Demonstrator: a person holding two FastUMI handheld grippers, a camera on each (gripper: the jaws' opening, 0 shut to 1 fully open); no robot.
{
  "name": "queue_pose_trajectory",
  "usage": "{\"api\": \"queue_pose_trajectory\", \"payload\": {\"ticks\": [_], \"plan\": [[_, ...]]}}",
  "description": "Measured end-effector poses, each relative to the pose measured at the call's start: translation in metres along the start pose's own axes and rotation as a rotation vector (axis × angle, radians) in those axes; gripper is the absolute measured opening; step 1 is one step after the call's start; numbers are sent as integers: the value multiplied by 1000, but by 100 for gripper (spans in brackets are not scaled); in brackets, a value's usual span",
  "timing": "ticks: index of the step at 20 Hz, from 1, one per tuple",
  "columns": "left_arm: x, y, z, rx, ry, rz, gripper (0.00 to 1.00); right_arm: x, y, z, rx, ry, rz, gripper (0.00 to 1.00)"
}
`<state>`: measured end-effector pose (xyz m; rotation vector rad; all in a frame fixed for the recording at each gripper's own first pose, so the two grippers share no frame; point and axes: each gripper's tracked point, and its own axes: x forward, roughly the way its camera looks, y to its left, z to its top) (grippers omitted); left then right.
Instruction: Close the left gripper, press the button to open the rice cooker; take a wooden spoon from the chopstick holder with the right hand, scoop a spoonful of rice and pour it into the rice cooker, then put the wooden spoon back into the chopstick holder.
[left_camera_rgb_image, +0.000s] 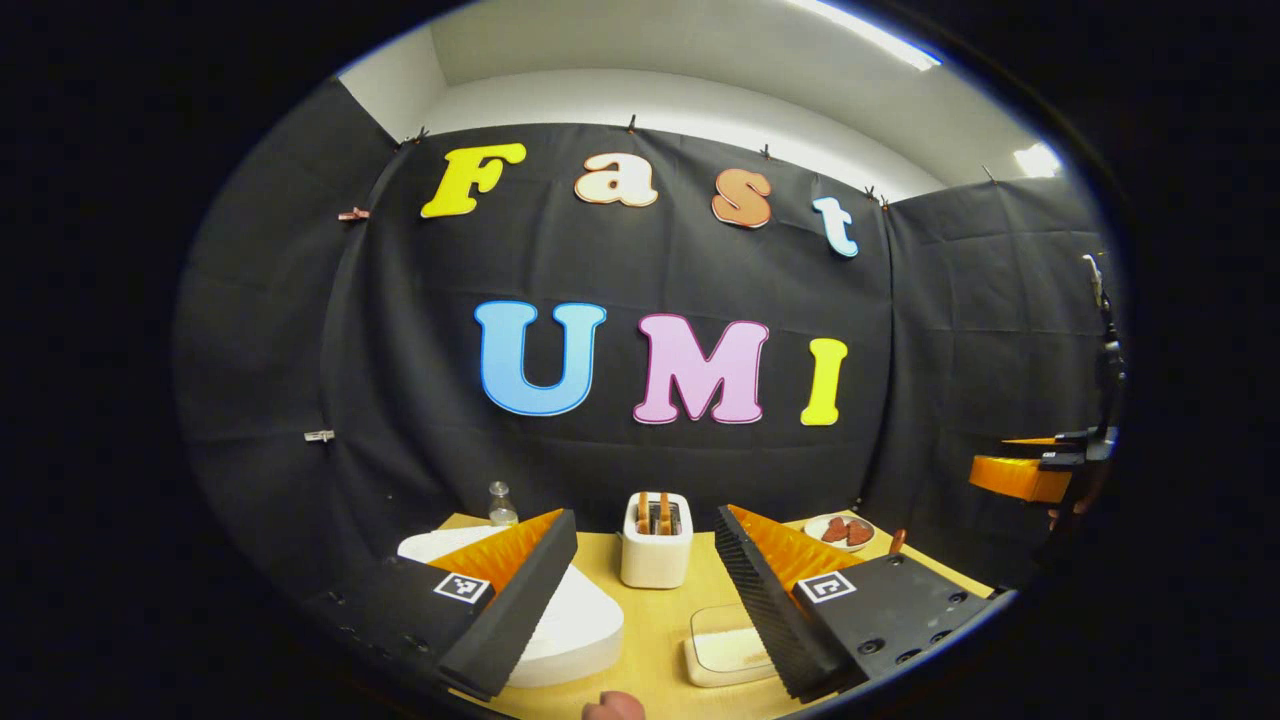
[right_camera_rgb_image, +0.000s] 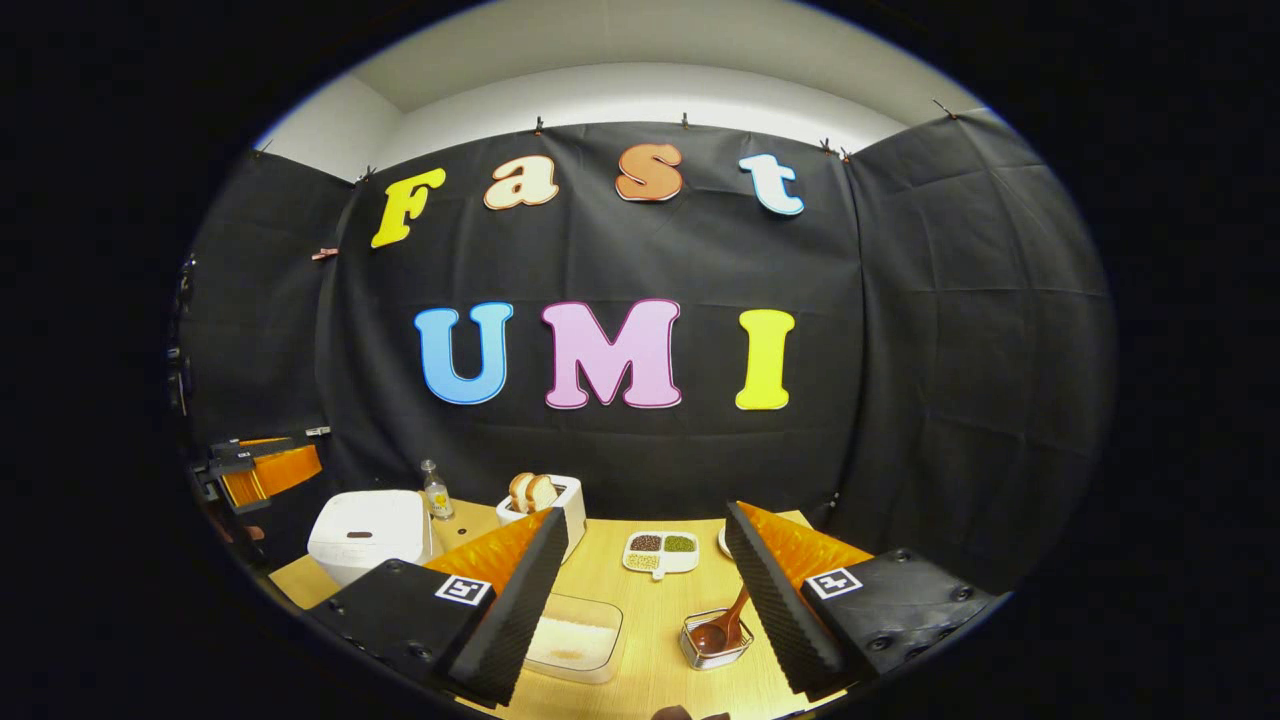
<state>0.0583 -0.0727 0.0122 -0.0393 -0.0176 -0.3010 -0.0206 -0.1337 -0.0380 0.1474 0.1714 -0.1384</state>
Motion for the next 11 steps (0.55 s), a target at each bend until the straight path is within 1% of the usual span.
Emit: {"api": "queue_pose_trajectory", "payload": {"ticks": [3,8,11], "plan": [[-3,0,-5,-15,12,-6,96,-3,3,-3,-4,6,2,98],[-2,1,-2,17,10,-16,95,-5,2,-4,11,17,-2,98],[-3,-2,-4,14,13,-23,95,-5,3,-3,13,14,-2,98]]}}
